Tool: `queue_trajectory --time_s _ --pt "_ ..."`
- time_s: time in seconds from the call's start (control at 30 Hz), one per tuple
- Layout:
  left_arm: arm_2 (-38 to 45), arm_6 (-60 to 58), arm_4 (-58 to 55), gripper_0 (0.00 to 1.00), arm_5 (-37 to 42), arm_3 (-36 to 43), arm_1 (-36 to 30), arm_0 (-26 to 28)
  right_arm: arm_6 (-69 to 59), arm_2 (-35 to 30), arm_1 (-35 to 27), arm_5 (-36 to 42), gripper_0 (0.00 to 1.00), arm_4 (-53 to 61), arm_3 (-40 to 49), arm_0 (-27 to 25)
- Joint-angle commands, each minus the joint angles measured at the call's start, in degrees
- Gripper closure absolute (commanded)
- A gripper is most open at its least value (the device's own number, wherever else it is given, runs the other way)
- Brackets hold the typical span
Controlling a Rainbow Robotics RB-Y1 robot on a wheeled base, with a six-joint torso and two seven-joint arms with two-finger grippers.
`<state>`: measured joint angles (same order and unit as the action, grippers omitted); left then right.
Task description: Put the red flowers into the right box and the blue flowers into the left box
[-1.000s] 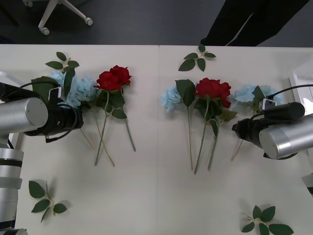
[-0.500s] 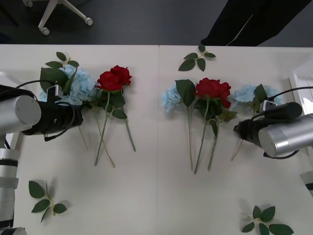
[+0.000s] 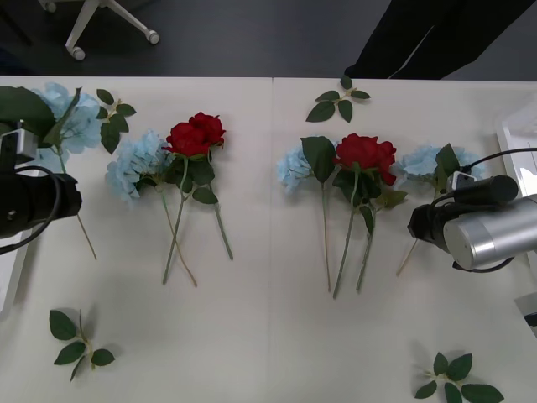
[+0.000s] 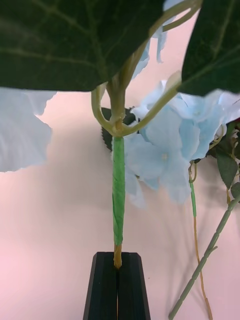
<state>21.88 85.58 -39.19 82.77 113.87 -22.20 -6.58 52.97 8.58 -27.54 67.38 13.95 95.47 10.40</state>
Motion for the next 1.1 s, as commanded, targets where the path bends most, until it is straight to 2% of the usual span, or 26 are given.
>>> queue_trajectory --time_s 0.03,0.17,0.3,0.37,0.47,0.67,0.87,1.0,1.07,1.1 --pt "6.2 -2.4 -2.4 1.00 0.2 7.4 -1.1 3.9 1.7 -0.1 0.0 -0.3 0.54 0.0 0.3 0.9" --pt "9.5 -2.9 -2.9 1.00 0.2 10.9 -4.6 6.8 1.9 -0.1 0.1 -0.6 0.54 0.0 -0.5 0.9" --pt "12.9 -3.8 -3.5 1.00 -0.3 9.7 -8.9 8.2 2.0 -0.1 0.1 -0.6 0.55 0.2 -0.5 0.9" --pt "14.6 -4.4 -4.3 1.00 -1.1 7.9 -10.4 8.4 2.0 0.0 0.0 -0.6 0.66 0.4 -0.5 0.9" --pt "17.1 -4.9 -5.3 1.00 -3.6 3.2 -12.1 8.4 2.1 0.0 0.0 -0.5 0.99 0.5 -0.5 0.9" --pt "18.8 -4.8 -8.7 1.00 -12.5 -9.2 -16.2 8.5 2.1 -0.1 0.0 -0.6 1.00 1.1 -0.5 0.9" --pt "15.7 -4.4 -9.2 1.00 -18.8 -18.7 -21.0 7.5 2.5 -0.2 -1.5 0.6 1.00 2.6 1.5 1.4" --pt "13.5 -4.0 -8.7 1.00 -21.2 -24.3 -23.0 5.6 3.0 -1.5 -6.8 10.1 1.00 10.1 9.2 2.8" --pt "13.3 -4.0 -8.6 1.00 -21.5 -25.1 -23.2 5.4 3.1 -1.8 -7.7 11.6 1.00 11.4 10.5 2.9" --pt "12.4 -3.7 -8.3 1.00 -22.6 -27.8 -23.7 4.0 3.5 -3.5 -10.1 16.3 1.00 16.1 14.9 3.2"
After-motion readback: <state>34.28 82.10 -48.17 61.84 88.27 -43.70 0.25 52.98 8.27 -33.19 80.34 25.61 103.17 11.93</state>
